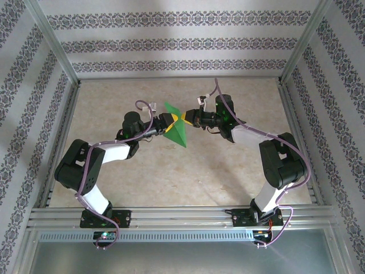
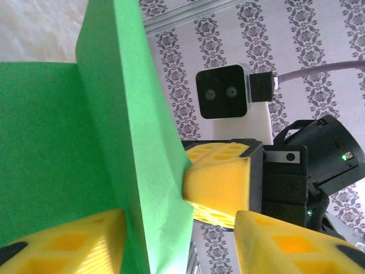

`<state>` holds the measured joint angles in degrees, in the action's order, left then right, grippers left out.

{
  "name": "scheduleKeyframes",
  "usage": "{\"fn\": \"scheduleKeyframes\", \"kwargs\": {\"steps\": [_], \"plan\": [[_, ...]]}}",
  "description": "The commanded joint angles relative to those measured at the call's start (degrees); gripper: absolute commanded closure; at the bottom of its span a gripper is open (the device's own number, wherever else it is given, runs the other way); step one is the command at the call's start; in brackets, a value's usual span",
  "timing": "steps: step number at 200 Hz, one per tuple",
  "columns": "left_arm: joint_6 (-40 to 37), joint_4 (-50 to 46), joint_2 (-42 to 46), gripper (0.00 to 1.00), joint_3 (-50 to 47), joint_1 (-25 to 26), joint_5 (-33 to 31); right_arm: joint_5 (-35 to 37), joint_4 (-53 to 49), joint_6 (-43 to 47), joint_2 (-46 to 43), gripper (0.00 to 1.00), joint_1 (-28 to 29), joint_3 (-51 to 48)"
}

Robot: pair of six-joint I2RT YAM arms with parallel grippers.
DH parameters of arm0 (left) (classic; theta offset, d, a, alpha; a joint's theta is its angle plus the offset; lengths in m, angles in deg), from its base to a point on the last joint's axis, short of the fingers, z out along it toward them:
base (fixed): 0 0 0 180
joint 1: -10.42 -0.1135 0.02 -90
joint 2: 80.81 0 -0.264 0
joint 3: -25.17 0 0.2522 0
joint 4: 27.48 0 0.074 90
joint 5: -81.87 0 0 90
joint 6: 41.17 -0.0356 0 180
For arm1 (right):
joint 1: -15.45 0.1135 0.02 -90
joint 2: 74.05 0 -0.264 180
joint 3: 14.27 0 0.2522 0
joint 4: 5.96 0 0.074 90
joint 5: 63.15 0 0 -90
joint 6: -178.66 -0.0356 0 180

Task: Fold a paper plane with a square sheet of paper (pick it up from the middle)
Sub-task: Turn over the paper at the center of the table.

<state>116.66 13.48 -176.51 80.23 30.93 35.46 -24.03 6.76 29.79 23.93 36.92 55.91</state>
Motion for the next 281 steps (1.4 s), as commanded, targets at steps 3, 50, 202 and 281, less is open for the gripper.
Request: {"fn": "scheduleKeyframes", "kwargs": {"steps": [3, 50, 202, 281], "plan": [[0.5, 5.9, -1.2, 0.55, 1.9, -0.3, 1.7, -2.2, 3.6, -2.9, -0.9, 0.95, -0.6, -1.1], [-1.3, 4.4, -0.9, 0.72, 1.9, -0.2, 1.4, -2.6, 3.7, -3.3, -0.7, 0.95, -0.8, -1.9], [-44.5, -90.1, 8.4, 0.9, 30.8, 2.0, -38.5, 30.4, -30.5, 23.0, -18.6, 0.39, -6.7, -5.5], [-46.3, -119.9, -14.9, 0.9, 57.5, 13.6, -83.0, 43.2, -36.6, 25.6, -25.4, 0.33, -7.7, -9.6]]}}
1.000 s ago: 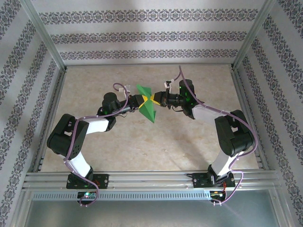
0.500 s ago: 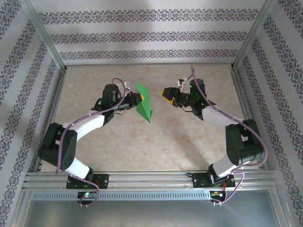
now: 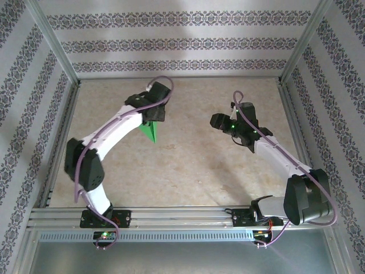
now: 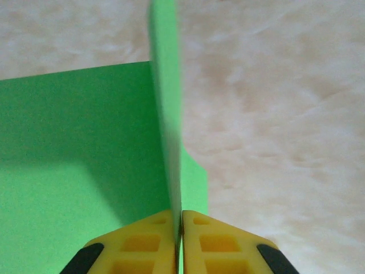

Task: Fold a paper plane with a square sheet of paper (pick it up from the middle)
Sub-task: Turn over the paper at the center of the table.

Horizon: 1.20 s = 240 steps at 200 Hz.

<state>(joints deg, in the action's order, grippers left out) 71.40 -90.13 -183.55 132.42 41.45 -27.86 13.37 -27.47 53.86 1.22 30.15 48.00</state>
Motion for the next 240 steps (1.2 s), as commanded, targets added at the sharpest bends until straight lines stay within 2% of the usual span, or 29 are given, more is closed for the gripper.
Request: {"fn": "scheduleKeyframes", "kwargs": {"steps": [1, 21, 44, 100, 134, 194, 214, 240], "plan": [[-0.9, -16.6, -8.2, 0.9, 5.6, 3.3, -20.1, 5.8, -2.4, 1.5, -2.8, 0.33, -0.9, -1.8], [0.5, -21.1, -15.3, 0.91, 10.7, 5.6, -25.4, 6.8, -2.6, 1.0, -4.2, 0.33, -1.7, -2.8], [1.2, -21.8, -22.0, 0.95, 13.8, 7.9, -28.2, 6.8, -2.5, 0.0, -5.5, 0.33, -3.1, -3.8], [6.0, -23.1, -34.3, 0.95, 18.2, 10.9, -27.5, 5.1, -2.9, -1.4, -7.4, 0.33, -5.0, -6.1], [7.6, -21.2, -36.8, 0.94, 18.4, 12.4, -23.3, 4.3, -2.6, -2.0, -6.9, 0.33, -5.3, -6.5], [6.9, -18.3, -36.5, 0.78, 18.9, 12.9, -14.8, 2.9, -1.7, -3.0, -5.0, 0.33, -5.4, -6.0], [6.4, -17.4, -34.3, 0.73, 19.4, 13.0, -9.3, 2.3, -1.3, -3.5, -4.3, 0.33, -5.4, -5.9], [5.9, -15.8, -29.7, 0.65, 19.7, 13.6, 1.3, 2.3, -0.9, -4.1, -3.6, 0.33, -5.4, -6.1]]}}
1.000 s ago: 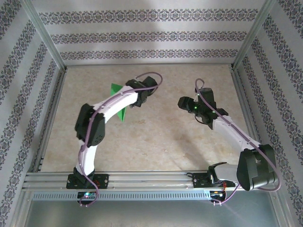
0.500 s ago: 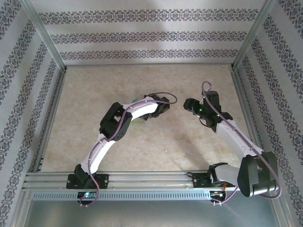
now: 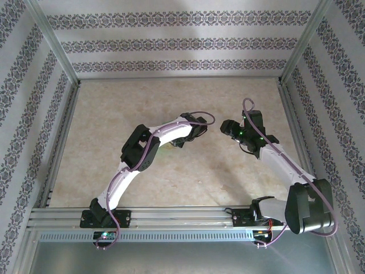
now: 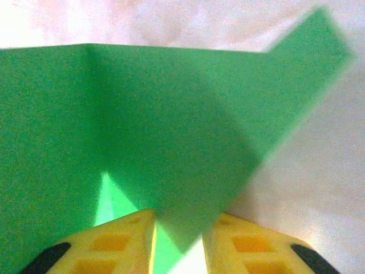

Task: Fold a paper plane with a square sheet of paper (pick it up from the middle)
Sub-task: Turn over the paper at the center of the table, then move the paper to the center of the table.

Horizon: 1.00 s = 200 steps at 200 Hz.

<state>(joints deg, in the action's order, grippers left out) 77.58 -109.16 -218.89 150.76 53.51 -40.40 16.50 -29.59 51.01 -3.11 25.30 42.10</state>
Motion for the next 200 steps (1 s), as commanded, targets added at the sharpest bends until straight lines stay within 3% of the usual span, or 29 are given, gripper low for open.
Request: {"fn": "scheduleKeyframes", "kwargs": {"steps": [1, 38, 59, 91, 115, 133, 171, 200], "plan": [[-0.3, 3.3, 5.8, 0.65, 1.3, 1.5, 14.3, -0.8, 1.2, -1.3, 0.7, 0.33, -0.6, -0.2], [-0.2, 12.7, 14.4, 0.57, -3.0, 2.6, 35.0, -0.2, 2.0, -2.8, 1.2, 0.33, -0.7, -0.8], [-0.1, 16.9, 19.5, 0.56, -6.5, 2.4, 39.8, -0.5, 2.9, -3.5, 1.3, 0.33, -0.8, -1.3], [-1.9, 21.7, 29.4, 0.56, -17.9, -0.2, 36.0, -3.0, 4.2, -3.7, 2.1, 0.32, -0.7, -1.5], [-2.2, 25.5, 36.4, 0.6, -30.3, -4.2, 31.4, -4.9, 5.5, -4.4, 3.5, 0.32, -0.4, -1.6], [-1.5, 27.8, 39.5, 0.65, -36.8, -7.6, 31.5, -5.2, 6.0, -4.5, 4.4, 0.32, 0.4, -1.3], [1.2, 30.9, 38.1, 0.76, -41.2, -12.7, 31.0, -5.4, 6.4, -4.9, 6.9, 0.31, 2.8, 0.4], [2.0, 31.8, 35.1, 0.8, -41.6, -15.1, 29.3, -5.6, 7.1, -4.5, 7.9, 0.25, 5.4, 1.1]]}}
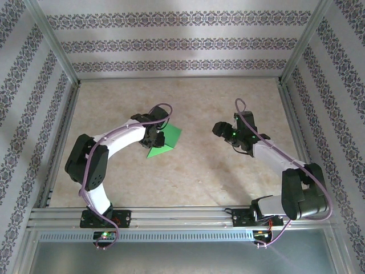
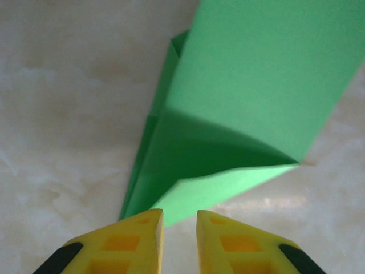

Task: Fold a paper plane with a square sheet of paper (pick it up from the middle)
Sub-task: Move the paper to the center of the table.

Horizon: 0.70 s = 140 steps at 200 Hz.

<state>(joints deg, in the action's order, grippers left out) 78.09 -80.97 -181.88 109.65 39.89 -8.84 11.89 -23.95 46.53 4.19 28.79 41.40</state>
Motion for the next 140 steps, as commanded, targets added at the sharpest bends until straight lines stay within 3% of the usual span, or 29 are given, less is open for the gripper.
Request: {"fn": "scheduleKeyframes", "kwargs": {"steps": [1, 88, 140], "plan": [[1.5, 3.6, -2.0, 0.8, -0.4, -1.5, -2.3, -1.0, 1.5, -0.1, 0.6, 0.25, 1.9, 1.8], [1.7, 5.2, -7.5, 0.84, -0.3, -3.2, -4.1, -4.3, 3.8, -4.1, 7.1, 0.23, 9.1, 5.2], [3.7, 5.1, -8.2, 0.87, -1.4, -3.7, -3.1, -8.6, 4.8, -16.3, 16.4, 0.33, 15.9, 10.4]]}}
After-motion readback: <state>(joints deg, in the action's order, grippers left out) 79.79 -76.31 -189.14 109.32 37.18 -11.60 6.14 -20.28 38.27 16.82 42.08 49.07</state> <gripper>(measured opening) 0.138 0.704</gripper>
